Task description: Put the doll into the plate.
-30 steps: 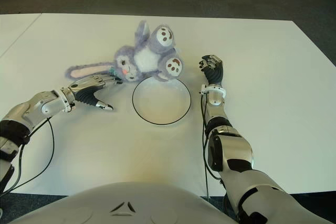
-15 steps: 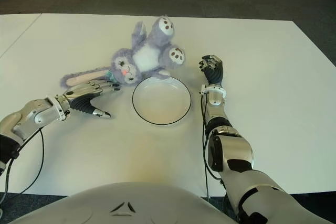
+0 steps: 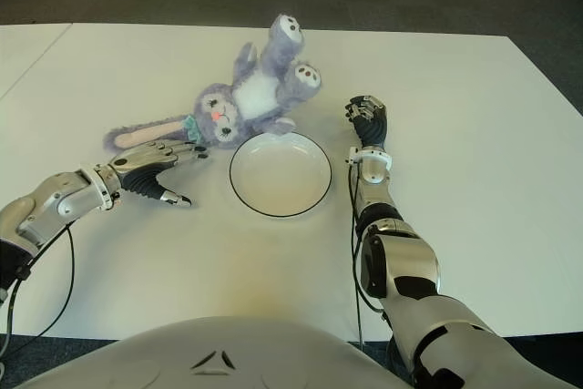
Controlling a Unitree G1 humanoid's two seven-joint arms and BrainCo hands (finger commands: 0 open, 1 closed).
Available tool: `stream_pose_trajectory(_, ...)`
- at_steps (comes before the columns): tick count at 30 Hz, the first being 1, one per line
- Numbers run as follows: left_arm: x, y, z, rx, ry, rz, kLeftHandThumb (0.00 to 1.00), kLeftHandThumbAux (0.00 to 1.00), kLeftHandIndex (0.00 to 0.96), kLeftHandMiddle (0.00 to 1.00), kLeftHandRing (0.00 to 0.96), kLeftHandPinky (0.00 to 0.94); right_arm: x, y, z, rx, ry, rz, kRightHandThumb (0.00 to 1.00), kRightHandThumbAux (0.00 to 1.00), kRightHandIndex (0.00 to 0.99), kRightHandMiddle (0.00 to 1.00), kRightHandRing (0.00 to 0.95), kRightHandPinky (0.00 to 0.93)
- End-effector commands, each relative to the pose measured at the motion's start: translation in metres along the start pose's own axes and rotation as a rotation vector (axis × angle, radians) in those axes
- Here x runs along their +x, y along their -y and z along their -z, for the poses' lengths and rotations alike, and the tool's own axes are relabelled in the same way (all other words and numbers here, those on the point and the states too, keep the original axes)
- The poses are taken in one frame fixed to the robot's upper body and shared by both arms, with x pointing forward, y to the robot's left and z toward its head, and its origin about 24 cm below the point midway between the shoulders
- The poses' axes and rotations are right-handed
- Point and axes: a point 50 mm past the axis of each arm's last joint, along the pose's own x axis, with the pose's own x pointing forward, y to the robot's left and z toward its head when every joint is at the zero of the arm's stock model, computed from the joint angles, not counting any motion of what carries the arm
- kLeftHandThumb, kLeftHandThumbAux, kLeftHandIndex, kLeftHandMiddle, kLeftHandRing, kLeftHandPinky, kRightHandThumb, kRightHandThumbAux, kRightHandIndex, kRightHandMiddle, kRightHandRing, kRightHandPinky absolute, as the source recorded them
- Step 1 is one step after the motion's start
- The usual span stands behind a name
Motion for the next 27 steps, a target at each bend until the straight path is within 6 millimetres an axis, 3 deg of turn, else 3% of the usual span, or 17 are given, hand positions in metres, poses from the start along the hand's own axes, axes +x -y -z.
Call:
stream_pose_trajectory(1,-0.013,-0.011,0.008,0.024,-0.035,0.017,0.035,0.346,0.0,0.0,0.0,0.0,-0.093,-0.003,0.099,-0.044,-0.445,-0.047,0.684,0.731,0.422,0.524,0.531,0.519)
stream_pose_trajectory(3,-0.015,-0.014,0.009,0.027,-0.037,-0.008,0.04,0.347,0.0,0.0,0.0,0.0,-0.093,-0.004,0.099,-0.046,-0.443,-0.05,0.684,0.731,0.422,0.53,0.536,0.521)
stream_pose_trajectory(7,-0.035,-0.058,0.024,0.065,-0.061,-0.365,0.147,0.34,0.0,0.0,0.0,0.001,-0.094,-0.004,0.099,-0.05,-0.44,-0.052,0.685,0.73,0.423,0.537,0.54,0.528)
stream_pose_trajectory(9,-0.039,-0.062,0.023,0.06,-0.061,-0.445,0.163,0.339,0.0,0.0,0.0,0.002,-0.094,-0.004,0.099,-0.053,-0.439,-0.053,0.685,0.73,0.423,0.538,0.541,0.529)
stream_pose_trajectory(10,-0.044,-0.066,0.023,0.065,-0.066,-0.515,0.235,0.333,0.0,0.0,0.0,0.011,-0.094,-0.004,0.099,-0.056,-0.441,-0.054,0.685,0.73,0.423,0.537,0.538,0.528)
stream_pose_trajectory(12,-0.053,-0.073,0.022,0.09,-0.081,-0.617,0.276,0.328,0.0,0.0,0.0,0.014,-0.094,-0.004,0.099,-0.058,-0.445,-0.057,0.685,0.73,0.423,0.532,0.534,0.52)
stream_pose_trajectory(16,-0.067,-0.088,0.026,0.177,-0.13,-0.774,0.249,0.322,0.0,0.0,0.0,0.0,-0.094,-0.004,0.1,-0.051,-0.448,-0.058,0.684,0.73,0.423,0.535,0.542,0.517)
stream_pose_trajectory(20,-0.071,-0.106,0.034,0.215,-0.185,-0.974,0.102,0.276,0.0,0.0,0.0,0.027,-0.093,-0.005,0.099,-0.045,-0.448,-0.06,0.682,0.73,0.422,0.521,0.52,0.487)
stream_pose_trajectory(26,-0.071,-0.121,0.055,0.17,-0.234,-1.221,0.124,0.234,0.0,0.0,0.0,0.018,-0.092,-0.005,0.099,-0.044,-0.453,-0.065,0.681,0.731,0.421,0.524,0.53,0.521)
stream_pose_trajectory(27,-0.076,-0.121,0.062,0.169,-0.275,-1.281,0.17,0.212,0.0,0.0,0.0,0.004,-0.092,-0.005,0.099,-0.042,-0.455,-0.065,0.682,0.731,0.421,0.527,0.532,0.509)
